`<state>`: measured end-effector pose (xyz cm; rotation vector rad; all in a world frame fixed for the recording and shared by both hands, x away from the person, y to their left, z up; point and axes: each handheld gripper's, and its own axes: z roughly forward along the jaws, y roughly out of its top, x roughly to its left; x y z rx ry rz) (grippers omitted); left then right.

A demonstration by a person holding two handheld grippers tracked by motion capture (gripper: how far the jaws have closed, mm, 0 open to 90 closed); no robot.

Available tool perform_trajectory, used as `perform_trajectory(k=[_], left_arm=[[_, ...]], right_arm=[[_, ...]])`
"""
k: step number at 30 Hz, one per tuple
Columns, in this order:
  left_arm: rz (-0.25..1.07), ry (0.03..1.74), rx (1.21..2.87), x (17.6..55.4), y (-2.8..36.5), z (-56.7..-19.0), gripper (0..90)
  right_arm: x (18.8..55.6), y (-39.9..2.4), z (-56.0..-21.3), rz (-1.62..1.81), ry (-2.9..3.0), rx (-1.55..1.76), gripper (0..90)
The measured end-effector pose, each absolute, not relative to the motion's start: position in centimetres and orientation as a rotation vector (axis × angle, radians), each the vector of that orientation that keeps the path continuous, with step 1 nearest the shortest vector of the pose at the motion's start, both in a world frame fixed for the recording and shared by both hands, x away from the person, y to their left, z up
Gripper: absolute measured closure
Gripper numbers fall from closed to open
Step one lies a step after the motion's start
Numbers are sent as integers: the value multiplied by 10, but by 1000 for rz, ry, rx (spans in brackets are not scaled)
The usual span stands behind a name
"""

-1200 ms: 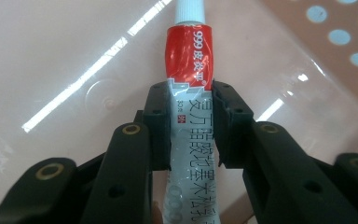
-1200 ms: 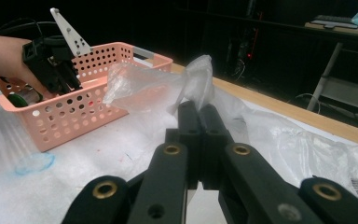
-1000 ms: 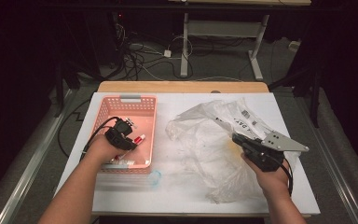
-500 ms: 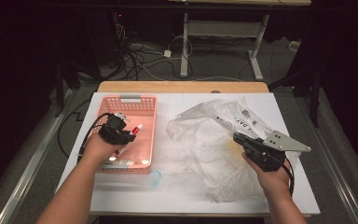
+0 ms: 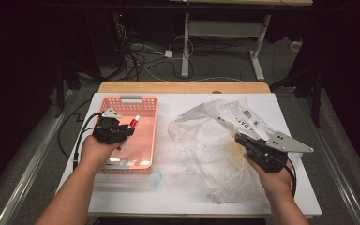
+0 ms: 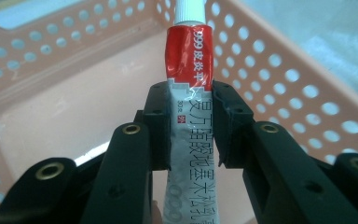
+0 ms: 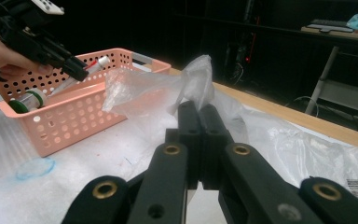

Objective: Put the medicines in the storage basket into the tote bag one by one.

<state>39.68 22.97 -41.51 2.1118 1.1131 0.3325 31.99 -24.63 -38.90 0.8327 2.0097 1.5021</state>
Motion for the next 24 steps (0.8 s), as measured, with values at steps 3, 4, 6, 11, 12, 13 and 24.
perform_trajectory(k=[3, 4, 6, 11, 12, 13, 24], left_arm=[[337, 1085, 2064, 389, 229, -411, 685], [347, 1071, 2060, 386, 228, -410, 685], [350, 1056, 2042, 381, 227, -407, 685], [367, 1038, 1994, 369, 226, -403, 684], [373, 1033, 1991, 367, 226, -403, 684], [381, 1030, 1989, 365, 226, -402, 684], [391, 977, 1933, 338, 229, -405, 684]], right_arm=[[320, -246, -388, 1507, 2003, 832, 900], [320, -247, -388, 1508, 2003, 833, 900], [319, -247, -388, 1508, 2002, 829, 900], [318, -246, -388, 1507, 2002, 828, 900], [318, -246, -388, 1509, 2004, 827, 900], [318, -245, -387, 1508, 2004, 827, 900], [318, -243, -388, 1504, 2010, 819, 900]])
